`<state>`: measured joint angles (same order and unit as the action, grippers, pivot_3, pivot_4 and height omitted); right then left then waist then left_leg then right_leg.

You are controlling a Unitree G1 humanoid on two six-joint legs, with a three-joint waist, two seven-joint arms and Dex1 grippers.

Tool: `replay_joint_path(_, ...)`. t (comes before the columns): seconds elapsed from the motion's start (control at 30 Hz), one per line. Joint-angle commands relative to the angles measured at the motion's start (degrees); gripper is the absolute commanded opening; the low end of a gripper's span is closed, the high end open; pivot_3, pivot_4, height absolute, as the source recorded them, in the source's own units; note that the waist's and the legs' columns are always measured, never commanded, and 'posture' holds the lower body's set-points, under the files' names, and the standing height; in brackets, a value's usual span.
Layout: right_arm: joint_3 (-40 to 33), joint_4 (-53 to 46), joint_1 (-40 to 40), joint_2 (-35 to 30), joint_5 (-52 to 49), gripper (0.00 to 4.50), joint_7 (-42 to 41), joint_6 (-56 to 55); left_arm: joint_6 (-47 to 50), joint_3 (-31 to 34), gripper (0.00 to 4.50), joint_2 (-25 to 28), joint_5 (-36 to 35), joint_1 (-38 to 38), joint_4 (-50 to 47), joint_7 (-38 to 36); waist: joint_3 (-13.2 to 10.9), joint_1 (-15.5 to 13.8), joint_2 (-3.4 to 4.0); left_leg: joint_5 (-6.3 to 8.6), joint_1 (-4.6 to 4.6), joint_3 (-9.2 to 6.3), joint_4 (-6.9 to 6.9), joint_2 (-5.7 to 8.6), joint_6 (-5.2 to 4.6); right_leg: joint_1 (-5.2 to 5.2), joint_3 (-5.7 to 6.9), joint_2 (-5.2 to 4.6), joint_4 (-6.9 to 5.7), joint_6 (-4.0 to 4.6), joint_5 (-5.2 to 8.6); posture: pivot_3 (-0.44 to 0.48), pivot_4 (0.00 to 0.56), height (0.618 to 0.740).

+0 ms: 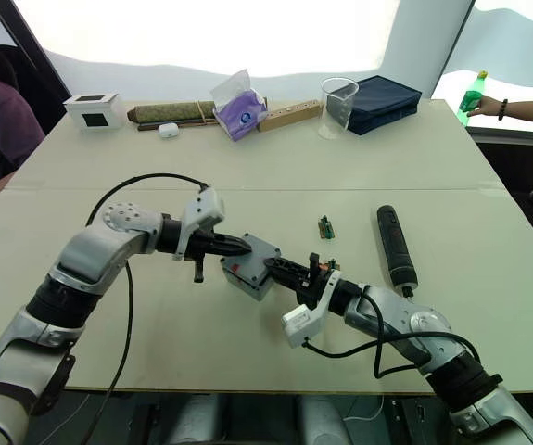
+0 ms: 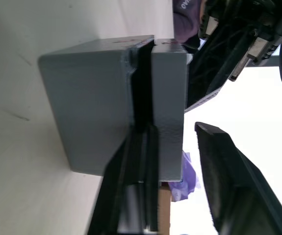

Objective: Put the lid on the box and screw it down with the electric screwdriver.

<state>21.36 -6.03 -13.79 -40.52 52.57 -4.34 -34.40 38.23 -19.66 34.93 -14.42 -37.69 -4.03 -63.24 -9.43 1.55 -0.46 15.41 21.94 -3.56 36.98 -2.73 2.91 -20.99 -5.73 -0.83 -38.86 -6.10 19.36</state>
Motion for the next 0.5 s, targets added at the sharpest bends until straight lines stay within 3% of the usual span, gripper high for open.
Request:
replay_joint_path(0.03,-2.15,-2.15,1.6,-1.16,-0.33,3.03,-0.45,0.31,2.69,-7.84,0.0,1.83,4.37,5.65,2.62,-0.76,0.21,-0.03,0.01,0.08,-0.49,0.0,-0.12,0.0,-0.12,0.5,0.0,0.0,0.21,0.04,0.08,0.0,0.15,0.737)
replay_joint_path(0.13,-2.82,-4.09,3.08,-1.45,-0.35,4.15,-0.96,0.64,2.83,-8.32,0.0,1.43,5.57,6.13,3.95,0.15,0.68,-0.2,0.04,0.3,-0.69,-0.01,-0.13,-0.01,-0.51,0.81,0.0,0.02,0.44,0.06,0.12,0.0,0.15,0.737)
replay_joint_path(0.17,-3.11,-5.03,3.8,-1.55,-0.38,4.33,-1.24,0.78,1.69,-8.81,0.0,1.28,6.49,6.37,5.11,0.48,0.83,-0.27,0.07,0.32,-0.68,0.0,-0.13,-0.01,-0.54,0.81,0.0,0.02,0.46,0.06,0.12,0.0,0.15,0.737)
replay_joint_path(0.37,-4.74,-8.82,5.96,-1.27,-1.28,4.33,-3.38,1.74,-0.33,-9.96,0.0,0.92,8.33,7.55,7.14,0.82,1.6,-0.35,0.25,0.39,-0.88,-0.01,-0.13,-0.01,-0.67,1.06,0.0,0.03,0.6,0.1,0.14,0.0,0.15,0.737)
replay_joint_path(0.5,-6.52,-12.51,8.6,-1.61,-2.85,4.33,-5.66,2.43,0.01,-10.31,0.0,0.46,8.69,8.28,6.85,1.17,1.86,-0.31,0.16,0.57,-1.68,0.06,-0.28,-0.01,-0.95,1.83,-0.09,0.04,0.79,0.48,0.48,0.0,0.15,0.737)
